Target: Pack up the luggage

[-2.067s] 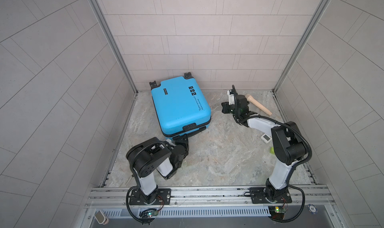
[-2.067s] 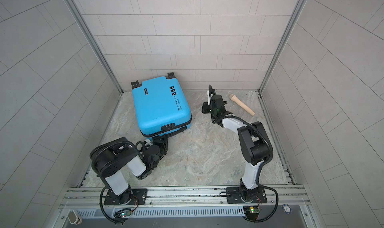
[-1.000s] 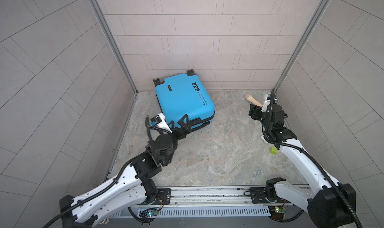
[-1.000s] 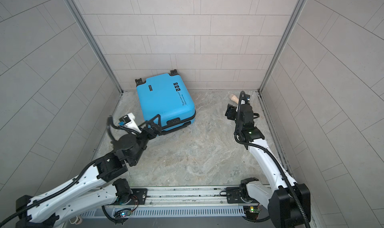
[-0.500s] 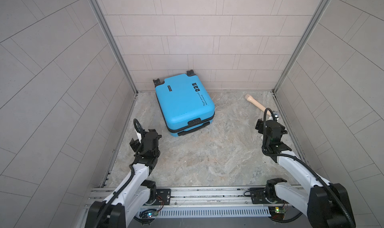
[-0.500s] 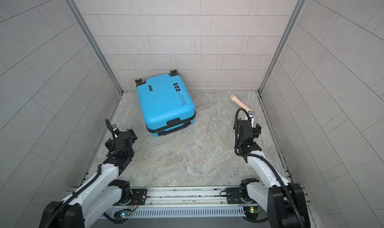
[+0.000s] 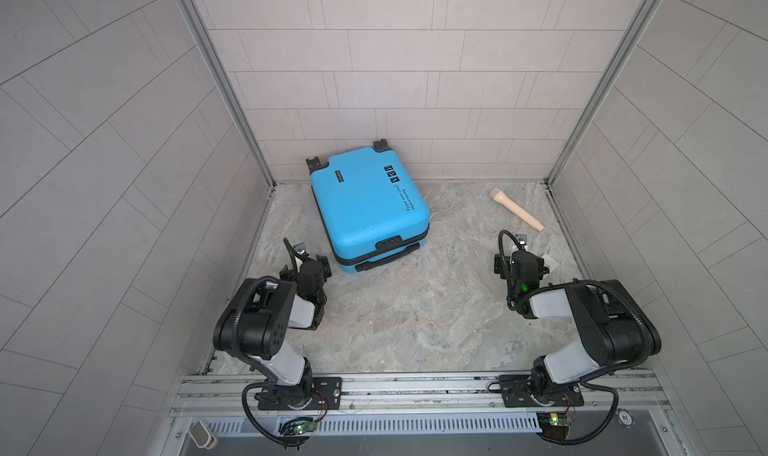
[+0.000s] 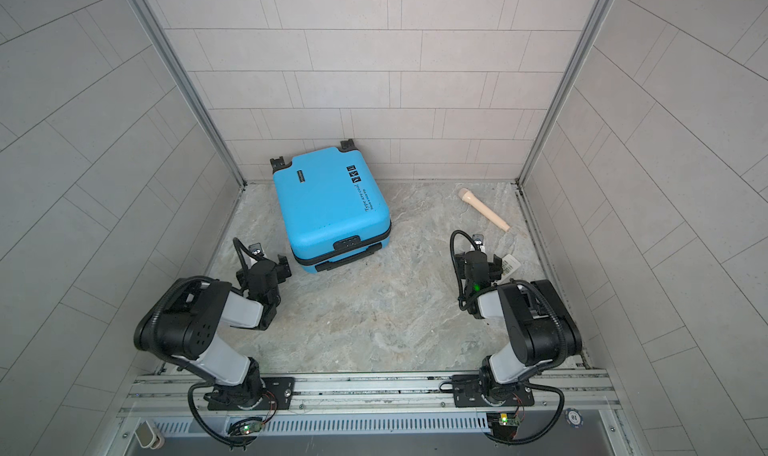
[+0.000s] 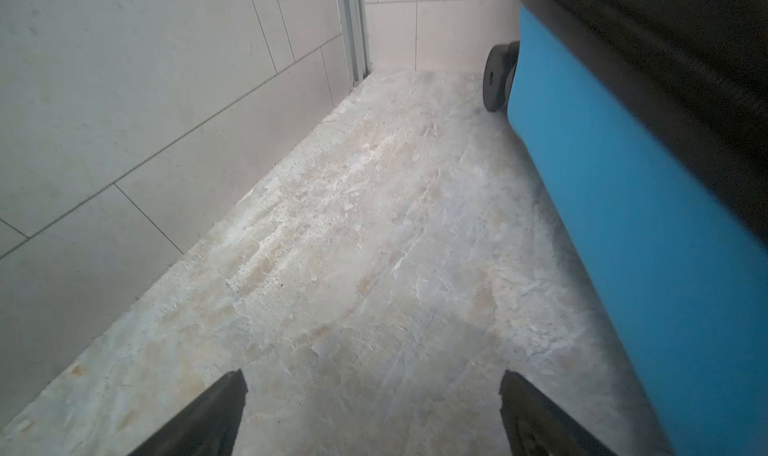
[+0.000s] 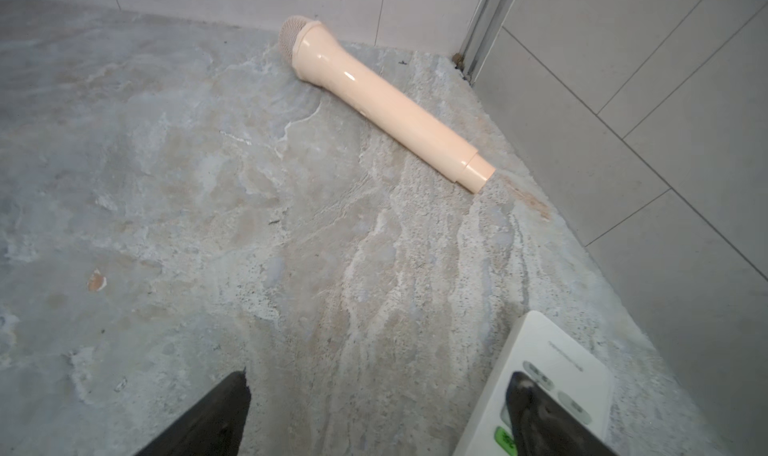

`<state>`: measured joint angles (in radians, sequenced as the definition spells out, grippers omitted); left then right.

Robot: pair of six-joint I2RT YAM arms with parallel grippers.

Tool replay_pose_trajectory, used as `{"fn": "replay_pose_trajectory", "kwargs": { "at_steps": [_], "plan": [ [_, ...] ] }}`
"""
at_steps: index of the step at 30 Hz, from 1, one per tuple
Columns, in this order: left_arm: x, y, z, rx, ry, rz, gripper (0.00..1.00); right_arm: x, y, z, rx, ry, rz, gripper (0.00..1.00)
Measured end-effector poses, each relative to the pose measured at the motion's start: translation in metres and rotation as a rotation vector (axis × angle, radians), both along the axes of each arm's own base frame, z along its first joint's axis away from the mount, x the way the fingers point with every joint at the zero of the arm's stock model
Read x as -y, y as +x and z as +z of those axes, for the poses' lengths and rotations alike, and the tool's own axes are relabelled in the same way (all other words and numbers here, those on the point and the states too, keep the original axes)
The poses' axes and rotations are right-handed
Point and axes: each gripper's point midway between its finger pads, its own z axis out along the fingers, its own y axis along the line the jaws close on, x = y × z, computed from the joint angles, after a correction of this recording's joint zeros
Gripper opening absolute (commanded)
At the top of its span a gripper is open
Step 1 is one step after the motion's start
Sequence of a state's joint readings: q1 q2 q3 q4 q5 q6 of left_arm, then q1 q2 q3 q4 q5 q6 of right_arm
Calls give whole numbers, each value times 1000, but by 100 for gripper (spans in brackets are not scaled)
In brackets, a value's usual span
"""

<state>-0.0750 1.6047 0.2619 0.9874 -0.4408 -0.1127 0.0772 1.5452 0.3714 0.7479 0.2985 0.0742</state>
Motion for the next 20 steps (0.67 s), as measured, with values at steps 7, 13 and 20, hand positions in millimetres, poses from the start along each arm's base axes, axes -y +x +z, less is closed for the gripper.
{"fn": "replay_pose_trajectory", "kwargs": {
  "at_steps": [7,13,20],
  "plan": [
    [7,38,42,104,-10,-46,100,-4,20,24,65,15,32,99],
    [15,39,32,59,-9,-100,100,-5,19,21,53,18,39,99],
    [17,43,28,38,-4,-113,100,-5,19,21,51,18,40,100]
  ]
}}
